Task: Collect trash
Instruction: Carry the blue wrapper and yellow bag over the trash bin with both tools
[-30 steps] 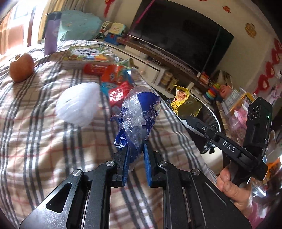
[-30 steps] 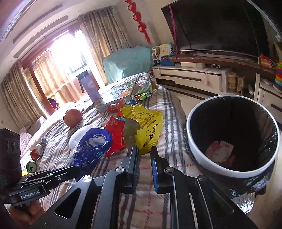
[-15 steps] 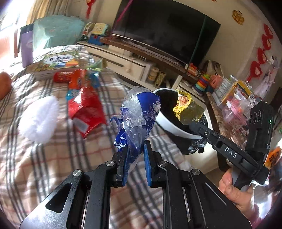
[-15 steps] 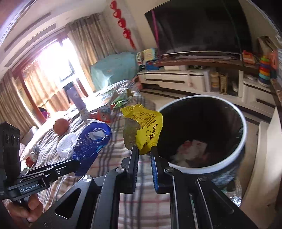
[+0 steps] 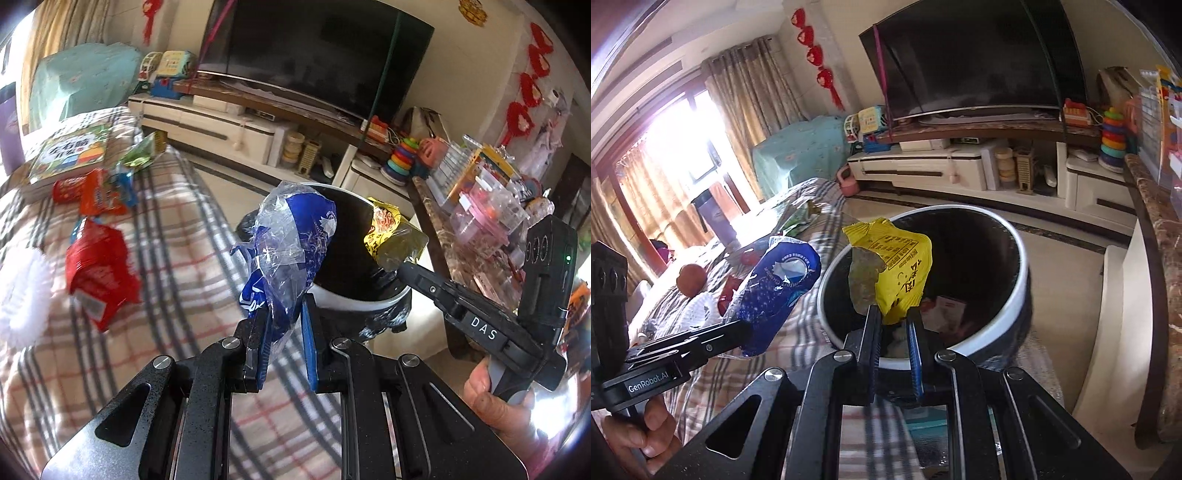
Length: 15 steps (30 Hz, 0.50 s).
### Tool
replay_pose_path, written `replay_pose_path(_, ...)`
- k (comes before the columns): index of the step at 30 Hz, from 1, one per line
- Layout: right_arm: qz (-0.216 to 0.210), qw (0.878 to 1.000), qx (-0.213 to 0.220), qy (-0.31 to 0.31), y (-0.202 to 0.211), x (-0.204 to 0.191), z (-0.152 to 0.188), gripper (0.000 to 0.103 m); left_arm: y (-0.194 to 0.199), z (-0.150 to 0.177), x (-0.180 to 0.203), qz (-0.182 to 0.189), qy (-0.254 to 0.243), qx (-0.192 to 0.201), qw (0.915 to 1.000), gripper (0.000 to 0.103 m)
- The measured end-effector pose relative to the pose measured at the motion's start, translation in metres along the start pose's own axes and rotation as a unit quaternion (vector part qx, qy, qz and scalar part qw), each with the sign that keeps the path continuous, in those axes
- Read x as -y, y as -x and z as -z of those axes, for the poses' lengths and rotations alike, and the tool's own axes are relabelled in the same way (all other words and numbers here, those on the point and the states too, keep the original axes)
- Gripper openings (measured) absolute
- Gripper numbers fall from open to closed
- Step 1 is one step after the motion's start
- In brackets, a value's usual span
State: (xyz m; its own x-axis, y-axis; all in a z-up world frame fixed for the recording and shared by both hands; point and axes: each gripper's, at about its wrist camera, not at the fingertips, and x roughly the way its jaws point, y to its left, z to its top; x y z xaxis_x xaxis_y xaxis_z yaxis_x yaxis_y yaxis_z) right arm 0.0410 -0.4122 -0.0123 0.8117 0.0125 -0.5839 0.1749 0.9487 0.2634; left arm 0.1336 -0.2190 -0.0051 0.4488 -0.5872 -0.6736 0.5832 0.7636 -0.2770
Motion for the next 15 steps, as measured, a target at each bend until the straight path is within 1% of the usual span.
replay_pose_path(15,0.012,1.0,-0.009,-0.006,-0.003,0.02,-0.007,0.014,-0.031,-0.025,0.027,-0.001,-0.029,-0.007,0.9996,0.014)
